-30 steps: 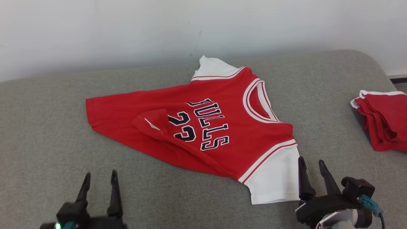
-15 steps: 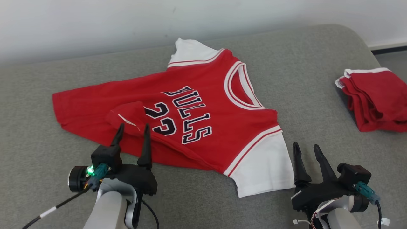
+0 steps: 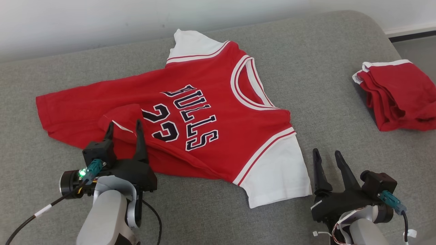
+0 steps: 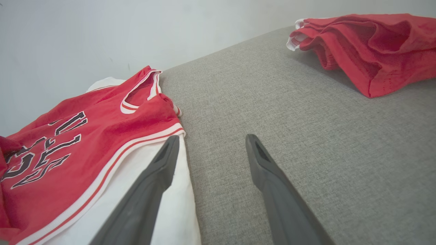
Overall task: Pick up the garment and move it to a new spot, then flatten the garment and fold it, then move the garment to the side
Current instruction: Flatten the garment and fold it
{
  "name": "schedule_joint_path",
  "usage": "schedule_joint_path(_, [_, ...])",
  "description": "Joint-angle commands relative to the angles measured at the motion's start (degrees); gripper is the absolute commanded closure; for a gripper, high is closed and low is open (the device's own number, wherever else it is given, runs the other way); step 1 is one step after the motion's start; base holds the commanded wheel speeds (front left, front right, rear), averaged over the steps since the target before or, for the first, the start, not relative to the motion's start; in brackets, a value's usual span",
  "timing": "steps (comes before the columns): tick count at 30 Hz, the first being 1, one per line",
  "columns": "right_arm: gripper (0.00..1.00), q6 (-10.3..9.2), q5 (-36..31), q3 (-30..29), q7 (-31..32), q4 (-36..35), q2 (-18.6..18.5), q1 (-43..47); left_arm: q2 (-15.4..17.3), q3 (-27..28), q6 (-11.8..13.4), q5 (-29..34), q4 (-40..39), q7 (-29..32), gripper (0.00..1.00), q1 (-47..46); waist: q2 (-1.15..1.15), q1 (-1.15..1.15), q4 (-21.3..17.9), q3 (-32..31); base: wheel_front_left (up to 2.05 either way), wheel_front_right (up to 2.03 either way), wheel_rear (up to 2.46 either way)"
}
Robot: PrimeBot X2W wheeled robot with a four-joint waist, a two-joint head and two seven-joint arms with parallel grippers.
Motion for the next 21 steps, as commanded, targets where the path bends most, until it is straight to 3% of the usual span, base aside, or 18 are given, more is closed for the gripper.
schedule_joint_path(1, [0.00,-0.15,0.17,0.16,-0.04,0.13,-0.02,-0.35,0.06,0.34,0.01,-0.55,-0.24,-0.18,0.39,-0.32,-0.01,-0.01,0.05,0.10,0.00,0.00,0.00])
schedule_joint_path(3, [0.00,-0.15,0.21,0.33,-0.04,0.15,0.01,-0.51,0.06,0.53,-0.28,-0.40,-0.32,-0.18,1.00,-0.41,-0.01,-0.01,0.05,0.14,0.00,0.00,0.00])
schedule_joint_path(12, [0.00,-0.15,0.26,-0.11,-0.04,0.30,0.11,-0.34,0.05,1.91,-0.83,0.31,-3.81,-0.18,1.00,0.84,-0.01,-0.01,0.80,-0.81,0.00,0.00,0.00])
schedule_joint_path(21, [0.00,-0.15,-0.11,-1.66,-0.03,1.60,0.90,3.28,0.10,0.38,-0.48,0.23,-15.10,-0.18,1.00,11.00,-0.01,-0.01,7.30,-7.43,0.00,0.00,0.00])
